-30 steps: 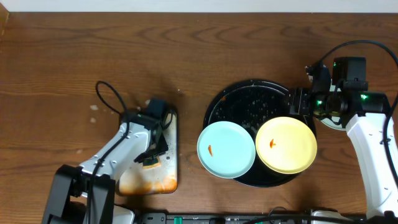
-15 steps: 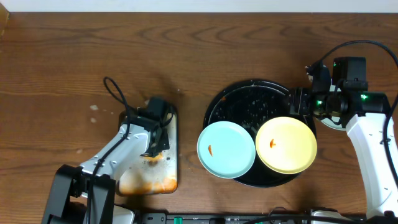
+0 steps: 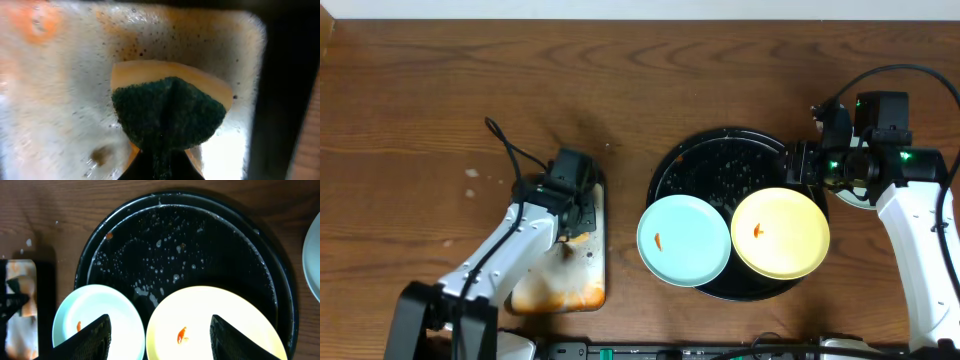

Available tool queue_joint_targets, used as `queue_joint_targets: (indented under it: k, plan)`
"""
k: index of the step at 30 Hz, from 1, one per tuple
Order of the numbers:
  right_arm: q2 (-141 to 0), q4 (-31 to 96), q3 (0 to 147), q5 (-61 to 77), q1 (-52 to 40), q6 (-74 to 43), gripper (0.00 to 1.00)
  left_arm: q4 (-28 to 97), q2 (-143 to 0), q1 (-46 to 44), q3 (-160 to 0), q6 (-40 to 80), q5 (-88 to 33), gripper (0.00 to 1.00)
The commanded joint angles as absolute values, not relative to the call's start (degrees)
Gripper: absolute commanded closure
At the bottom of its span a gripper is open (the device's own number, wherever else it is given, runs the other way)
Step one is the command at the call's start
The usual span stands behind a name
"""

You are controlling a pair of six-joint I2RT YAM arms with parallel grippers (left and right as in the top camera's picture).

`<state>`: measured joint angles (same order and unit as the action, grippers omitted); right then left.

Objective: Clean dirty plates on tray and stack at the side
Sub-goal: 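Rub the sponge in the soapy dish with the left gripper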

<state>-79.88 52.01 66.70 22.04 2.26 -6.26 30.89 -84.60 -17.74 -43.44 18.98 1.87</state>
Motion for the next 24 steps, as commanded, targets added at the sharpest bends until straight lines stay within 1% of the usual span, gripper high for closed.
queue_joint_targets:
  k: [1,7,14,21,24]
  plan:
    - [-79.9,52.0,67.0,21.9,1.8,-5.5,0.39,28.2,-87.8,-17.6,-40.1,17.8,2.1,0.92]
    - [-79.9,52.1,66.9,21.9,1.8,-5.7,0.40,25.8,-90.8,-17.6,-39.3,18.2,2.1,0.92]
    - [-79.9,52.1,67.0,21.9,1.8,-5.7,0.41,28.5,-90.9,-17.3,-40.2,20.2,1.9,0.92]
    - [-79.9,52.4,67.0,18.5,1.8,-5.8,0.42,42.7,-89.6,-17.3,-53.8,18.6,2.0,0.93]
    - [-79.9,53.7,67.0,14.9,2.5,-9.0,0.45,48.8,-89.5,-17.3,-60.4,18.3,1.9,0.92]
